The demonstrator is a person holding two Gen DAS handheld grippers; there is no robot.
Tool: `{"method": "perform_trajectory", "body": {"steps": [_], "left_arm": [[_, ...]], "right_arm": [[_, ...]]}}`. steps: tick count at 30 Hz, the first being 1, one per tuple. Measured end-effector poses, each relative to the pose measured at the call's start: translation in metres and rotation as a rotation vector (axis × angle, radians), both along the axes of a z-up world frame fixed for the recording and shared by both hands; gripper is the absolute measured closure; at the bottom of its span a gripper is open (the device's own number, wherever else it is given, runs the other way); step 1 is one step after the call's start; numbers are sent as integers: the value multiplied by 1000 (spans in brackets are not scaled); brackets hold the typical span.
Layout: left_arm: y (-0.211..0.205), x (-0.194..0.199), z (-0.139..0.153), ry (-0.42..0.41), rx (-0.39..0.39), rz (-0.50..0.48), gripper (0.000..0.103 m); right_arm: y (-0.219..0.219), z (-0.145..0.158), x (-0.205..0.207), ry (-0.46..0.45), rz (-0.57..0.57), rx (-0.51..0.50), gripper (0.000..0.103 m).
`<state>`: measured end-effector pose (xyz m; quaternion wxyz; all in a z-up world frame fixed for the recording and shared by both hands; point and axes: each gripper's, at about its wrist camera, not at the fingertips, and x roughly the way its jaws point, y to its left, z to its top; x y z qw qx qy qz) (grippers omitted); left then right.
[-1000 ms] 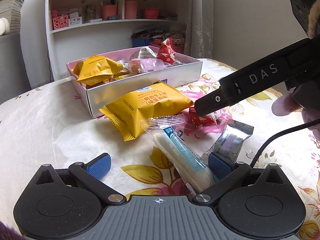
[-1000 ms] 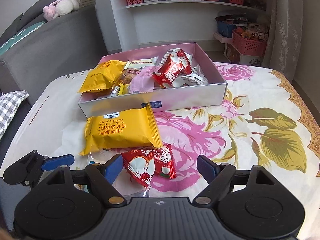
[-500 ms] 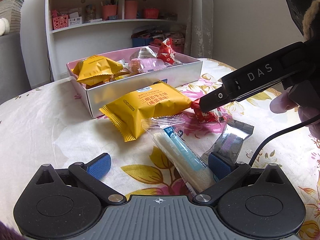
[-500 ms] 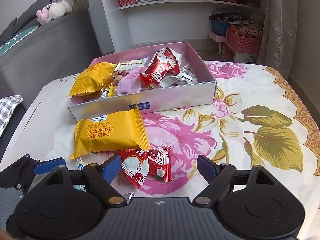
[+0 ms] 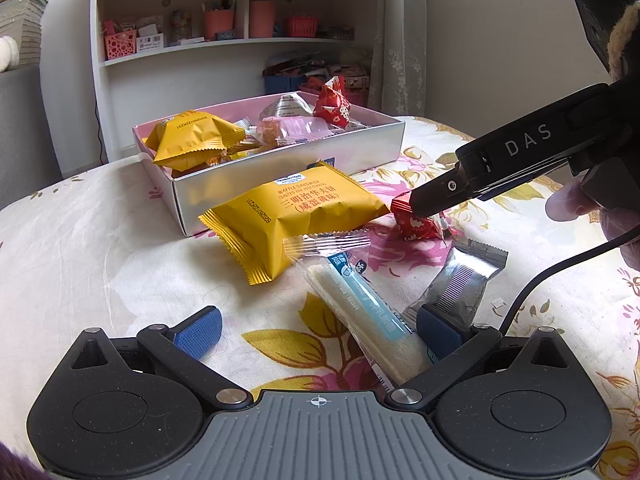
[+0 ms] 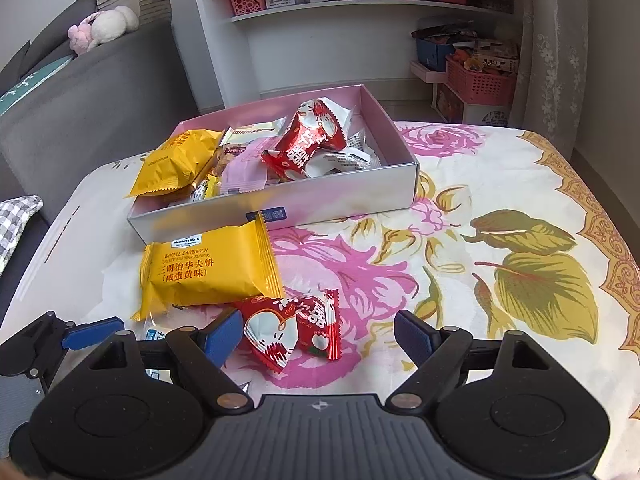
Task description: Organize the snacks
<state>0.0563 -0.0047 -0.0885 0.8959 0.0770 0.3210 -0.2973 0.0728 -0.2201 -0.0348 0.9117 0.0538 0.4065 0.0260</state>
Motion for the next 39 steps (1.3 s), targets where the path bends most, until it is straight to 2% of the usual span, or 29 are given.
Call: {"method": "perform_trajectory", "body": {"steps": [27, 35, 39], "left_arm": [[0, 0, 0, -1, 2, 1, 0], [-4, 0, 0, -12, 41, 2, 0], [-3, 1, 5, 22, 70, 28, 0]], "right_arm": [[-7, 4, -7, -21, 7, -14, 27], [-14, 3, -6, -22, 4, 3, 27], [-18, 2, -3, -23, 11, 20, 27]]}}
